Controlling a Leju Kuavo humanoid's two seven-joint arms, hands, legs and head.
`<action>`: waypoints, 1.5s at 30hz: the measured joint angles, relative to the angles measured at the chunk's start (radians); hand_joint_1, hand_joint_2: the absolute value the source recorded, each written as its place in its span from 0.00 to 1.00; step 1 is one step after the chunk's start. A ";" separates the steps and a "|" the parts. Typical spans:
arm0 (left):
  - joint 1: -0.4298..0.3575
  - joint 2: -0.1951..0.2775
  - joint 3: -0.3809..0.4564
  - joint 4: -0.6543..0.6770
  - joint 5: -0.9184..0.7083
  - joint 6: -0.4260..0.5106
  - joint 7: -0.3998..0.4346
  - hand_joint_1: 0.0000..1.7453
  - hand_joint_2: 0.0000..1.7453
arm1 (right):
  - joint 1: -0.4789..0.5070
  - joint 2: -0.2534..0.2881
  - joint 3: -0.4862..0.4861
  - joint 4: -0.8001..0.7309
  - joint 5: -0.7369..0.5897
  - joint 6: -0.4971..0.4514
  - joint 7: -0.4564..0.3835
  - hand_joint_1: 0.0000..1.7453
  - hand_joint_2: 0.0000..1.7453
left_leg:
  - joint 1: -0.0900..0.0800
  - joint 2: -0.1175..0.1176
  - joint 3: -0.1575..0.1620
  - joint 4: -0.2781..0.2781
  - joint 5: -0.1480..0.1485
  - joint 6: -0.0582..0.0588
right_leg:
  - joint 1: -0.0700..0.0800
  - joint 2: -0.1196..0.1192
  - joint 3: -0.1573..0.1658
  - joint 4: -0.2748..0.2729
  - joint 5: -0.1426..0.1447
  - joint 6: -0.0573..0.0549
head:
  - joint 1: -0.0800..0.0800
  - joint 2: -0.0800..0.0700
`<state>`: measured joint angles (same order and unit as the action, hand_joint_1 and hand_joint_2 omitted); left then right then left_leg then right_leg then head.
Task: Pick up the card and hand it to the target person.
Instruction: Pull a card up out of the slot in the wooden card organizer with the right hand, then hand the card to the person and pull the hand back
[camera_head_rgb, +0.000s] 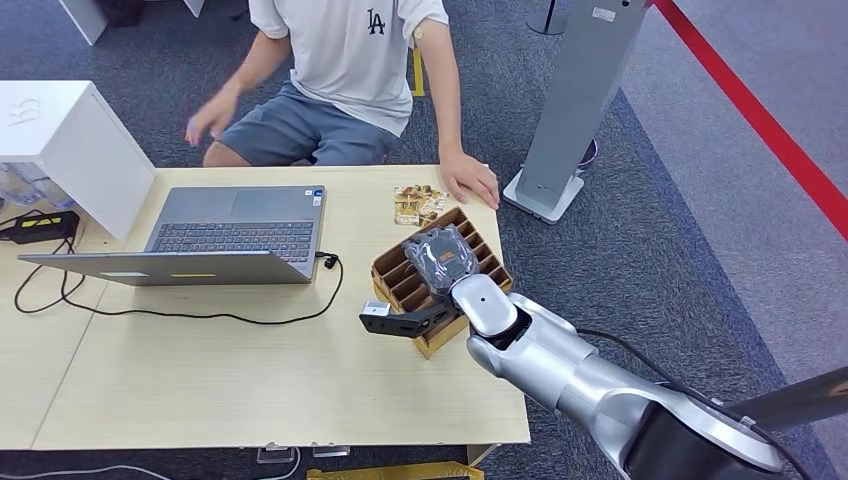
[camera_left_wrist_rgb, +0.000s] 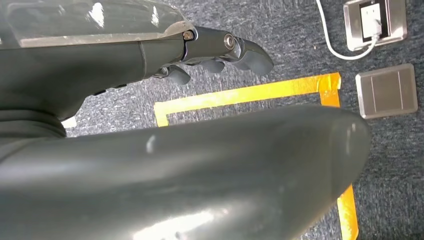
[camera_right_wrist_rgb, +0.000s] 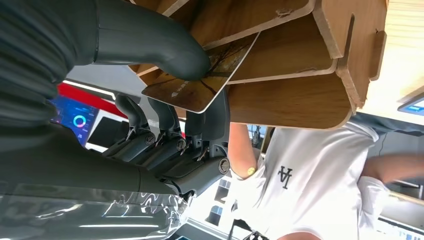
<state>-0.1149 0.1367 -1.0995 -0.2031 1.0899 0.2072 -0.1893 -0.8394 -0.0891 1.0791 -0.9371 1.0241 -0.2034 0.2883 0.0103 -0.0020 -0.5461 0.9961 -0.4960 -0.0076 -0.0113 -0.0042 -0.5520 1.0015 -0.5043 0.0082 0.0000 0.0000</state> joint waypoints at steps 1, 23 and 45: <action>0.002 0.000 0.002 0.000 0.002 0.002 0.000 0.00 0.00 | -0.002 -0.007 -0.009 -0.019 -0.006 -0.004 0.004 0.85 1.00 | 0.000 0.000 0.000 0.000 0.000 0.000 | 0.000 0.000 0.000 0.000 0.000 0.000 | 0.000 0.000; 0.007 -0.016 0.033 -0.002 0.051 -0.028 0.067 0.00 0.00 | 0.233 -0.216 -0.331 -0.958 0.217 -0.119 0.135 0.85 1.00 | 0.000 -0.004 -0.001 0.000 0.000 0.000 | 0.000 -0.003 0.000 0.000 -0.001 0.000 | 0.000 0.000; 0.005 -0.015 0.022 0.004 0.044 -0.122 0.012 0.00 0.00 | 0.171 -0.095 -0.321 -0.671 0.193 -0.146 0.043 0.85 1.00 | 0.000 0.004 0.001 -0.001 0.000 0.000 | 0.000 0.005 -0.001 0.000 0.002 0.000 | 0.000 0.000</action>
<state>-0.1096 0.1216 -1.0777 -0.1987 1.1336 0.0854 -0.1774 -0.6679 -0.1840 0.7583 -1.6085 1.2169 -0.3494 0.3314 0.0099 0.0020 -0.5450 0.9956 -0.4960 -0.0080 -0.0117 0.0003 -0.5526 1.0012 -0.5027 0.0080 0.0000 0.0000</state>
